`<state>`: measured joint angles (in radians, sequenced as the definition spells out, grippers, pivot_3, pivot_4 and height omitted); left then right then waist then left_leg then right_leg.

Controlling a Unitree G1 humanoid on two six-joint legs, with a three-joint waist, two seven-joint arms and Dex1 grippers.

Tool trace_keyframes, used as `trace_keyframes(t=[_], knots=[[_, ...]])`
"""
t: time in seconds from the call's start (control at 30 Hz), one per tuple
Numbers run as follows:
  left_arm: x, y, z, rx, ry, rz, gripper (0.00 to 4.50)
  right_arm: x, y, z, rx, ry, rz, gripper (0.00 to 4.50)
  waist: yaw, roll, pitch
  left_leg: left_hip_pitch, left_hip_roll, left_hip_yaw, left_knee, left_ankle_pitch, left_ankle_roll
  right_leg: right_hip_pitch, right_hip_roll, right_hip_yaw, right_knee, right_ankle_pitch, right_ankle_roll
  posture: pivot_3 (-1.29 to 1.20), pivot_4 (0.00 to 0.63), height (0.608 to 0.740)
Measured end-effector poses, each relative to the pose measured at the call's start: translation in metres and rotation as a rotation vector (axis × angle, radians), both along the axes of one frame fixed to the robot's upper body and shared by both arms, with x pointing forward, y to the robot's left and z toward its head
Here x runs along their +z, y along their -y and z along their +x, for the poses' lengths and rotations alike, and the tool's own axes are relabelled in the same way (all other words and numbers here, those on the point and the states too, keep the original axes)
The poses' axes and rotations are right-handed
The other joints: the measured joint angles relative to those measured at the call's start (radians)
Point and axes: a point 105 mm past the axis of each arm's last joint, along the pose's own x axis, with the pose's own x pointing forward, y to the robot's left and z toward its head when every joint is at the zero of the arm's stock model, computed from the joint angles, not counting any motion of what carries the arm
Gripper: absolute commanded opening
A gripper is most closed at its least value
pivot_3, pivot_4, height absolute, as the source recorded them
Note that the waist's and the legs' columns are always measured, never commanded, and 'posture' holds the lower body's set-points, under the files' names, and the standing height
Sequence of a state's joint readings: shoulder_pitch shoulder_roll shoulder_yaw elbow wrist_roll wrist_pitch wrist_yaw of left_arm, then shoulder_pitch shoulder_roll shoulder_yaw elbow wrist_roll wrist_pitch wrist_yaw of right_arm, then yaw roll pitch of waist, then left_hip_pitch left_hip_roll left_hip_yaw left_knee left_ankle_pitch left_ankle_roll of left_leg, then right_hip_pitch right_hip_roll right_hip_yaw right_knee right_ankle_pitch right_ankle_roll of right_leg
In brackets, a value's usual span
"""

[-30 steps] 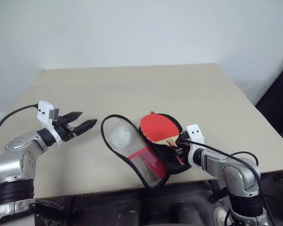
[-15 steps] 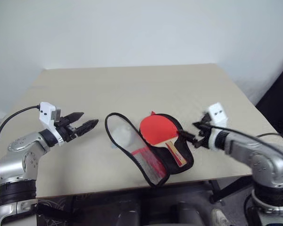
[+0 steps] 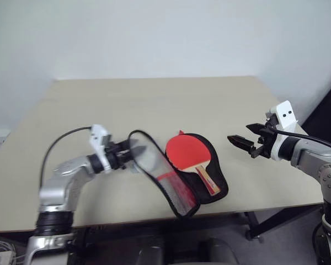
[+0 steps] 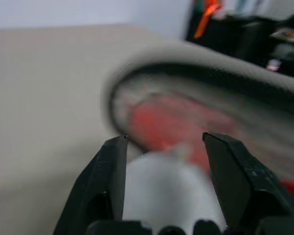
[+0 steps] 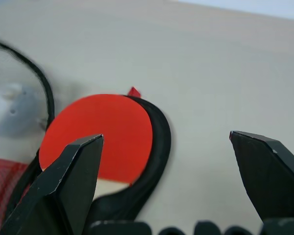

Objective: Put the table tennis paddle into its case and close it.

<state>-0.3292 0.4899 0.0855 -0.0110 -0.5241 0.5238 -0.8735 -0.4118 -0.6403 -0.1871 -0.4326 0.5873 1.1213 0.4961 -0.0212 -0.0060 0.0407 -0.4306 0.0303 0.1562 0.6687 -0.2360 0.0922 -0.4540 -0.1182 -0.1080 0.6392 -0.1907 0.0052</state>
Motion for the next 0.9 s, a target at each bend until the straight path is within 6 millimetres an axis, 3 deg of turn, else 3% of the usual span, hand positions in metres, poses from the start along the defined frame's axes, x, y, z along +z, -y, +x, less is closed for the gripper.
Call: trace_keyframes(t=[0.13,0.27,0.4,0.6,0.83,0.9], knots=[[0.028,0.047,0.012,-0.071,0.073,-0.06,2.53,-0.001,0.004,0.004,-0.027,-0.006,0.01,4.5,0.003,0.0,0.0,0.0,0.0,-0.003,0.004,-0.003,0.007,0.005,0.0,-0.003,0.0,0.0,0.0,0.0,0.0,0.715],[0.039,0.073,0.013,-0.111,0.095,-0.076,2.53,0.002,0.009,0.005,-0.053,0.007,0.017,4.5,-0.002,0.001,0.0,0.0,0.002,-0.003,0.006,-0.004,0.009,0.007,0.002,-0.004,0.0,0.0,0.001,0.0,0.0,0.715],[0.032,0.065,0.008,-0.108,0.066,-0.032,2.53,0.007,0.017,0.006,-0.086,0.026,0.026,4.5,-0.003,0.001,0.001,0.001,0.004,-0.004,0.006,-0.004,0.008,0.007,0.006,-0.004,0.0,0.0,0.0,0.0,0.0,0.715],[0.003,0.049,-0.014,-0.108,-0.083,0.004,2.53,0.008,0.023,0.006,-0.114,0.033,0.032,4.5,0.0,0.003,0.001,0.001,0.004,-0.005,0.008,-0.006,0.011,0.007,0.002,-0.007,0.0,0.0,0.0,0.0,0.0,0.715],[-0.024,0.059,-0.033,-0.138,-0.313,-0.068,2.53,0.002,0.016,0.006,-0.113,0.018,0.056,4.5,0.001,0.004,0.002,0.001,0.004,-0.006,0.008,-0.006,0.012,0.008,-0.003,-0.014,-0.001,0.0,0.0,0.0,0.0,0.715],[-0.031,0.064,-0.039,-0.155,-0.376,-0.088,2.89,0.002,0.016,0.007,-0.115,0.014,0.058,4.5,0.001,0.004,0.002,0.001,0.004,-0.007,0.008,-0.006,0.012,0.008,-0.002,-0.015,-0.001,0.0,0.0,0.0,0.0,0.715]])
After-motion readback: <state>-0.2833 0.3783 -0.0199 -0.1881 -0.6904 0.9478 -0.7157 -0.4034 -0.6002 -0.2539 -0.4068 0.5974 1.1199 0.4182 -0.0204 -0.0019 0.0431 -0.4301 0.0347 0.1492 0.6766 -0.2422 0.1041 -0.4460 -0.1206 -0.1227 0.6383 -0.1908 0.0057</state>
